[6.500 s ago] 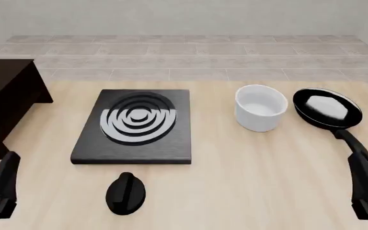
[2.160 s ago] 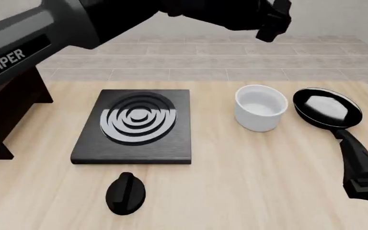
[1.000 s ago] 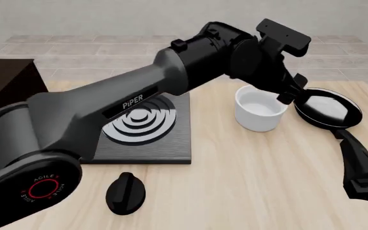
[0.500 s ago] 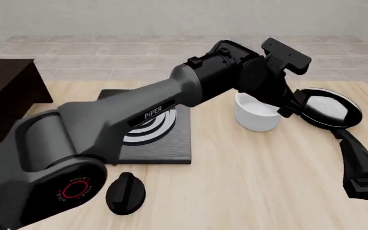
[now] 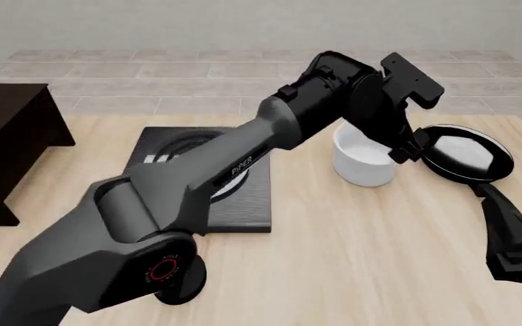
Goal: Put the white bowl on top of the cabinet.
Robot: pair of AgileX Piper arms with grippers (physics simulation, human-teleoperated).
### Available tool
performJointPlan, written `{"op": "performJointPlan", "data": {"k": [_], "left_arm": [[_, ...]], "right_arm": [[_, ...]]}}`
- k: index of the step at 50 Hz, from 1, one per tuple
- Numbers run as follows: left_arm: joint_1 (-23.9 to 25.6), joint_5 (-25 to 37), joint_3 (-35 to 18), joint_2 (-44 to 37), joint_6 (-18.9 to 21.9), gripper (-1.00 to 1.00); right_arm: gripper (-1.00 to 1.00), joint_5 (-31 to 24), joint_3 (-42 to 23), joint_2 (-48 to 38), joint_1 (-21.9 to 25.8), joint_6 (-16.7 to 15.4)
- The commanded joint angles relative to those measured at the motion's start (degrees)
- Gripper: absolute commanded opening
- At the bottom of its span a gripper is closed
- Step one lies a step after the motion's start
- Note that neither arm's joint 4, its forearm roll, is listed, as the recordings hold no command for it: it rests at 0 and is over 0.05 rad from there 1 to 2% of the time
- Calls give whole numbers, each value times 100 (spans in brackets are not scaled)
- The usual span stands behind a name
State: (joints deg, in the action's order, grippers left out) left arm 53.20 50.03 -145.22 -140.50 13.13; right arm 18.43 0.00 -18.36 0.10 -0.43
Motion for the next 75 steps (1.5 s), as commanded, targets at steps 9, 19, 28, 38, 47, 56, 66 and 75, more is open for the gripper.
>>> {"op": "performJointPlan", "data": {"k": [9,19,28,38,47,56,66,75], "left_arm": [[-235,1207,-1694,-1000,1097,100],[-261,1346,-1685,-1087,1206,100],[-223,1318,-1692,-1227,1268,100],[-148,1232,-1683,-1258,1122,100],[-142,1213,-1685,-1344,1175,100],[-245,1195,-1689,-1410,1325,100],[-366,934,-1699,-1392,1808,100],[-344,553,-1698,-1407,2212,100]], "right_arm": [[100,-37,0,40,1,-2],[100,31,0,-30,1,-2],[100,-52,0,53,2,-1],[100,-124,0,127,3,-2],[100,-89,0,91,3,-1],[100,-74,0,76,4,-2],[100,-19,0,20,4,-1],[100,-64,0,65,6,-2]]}}
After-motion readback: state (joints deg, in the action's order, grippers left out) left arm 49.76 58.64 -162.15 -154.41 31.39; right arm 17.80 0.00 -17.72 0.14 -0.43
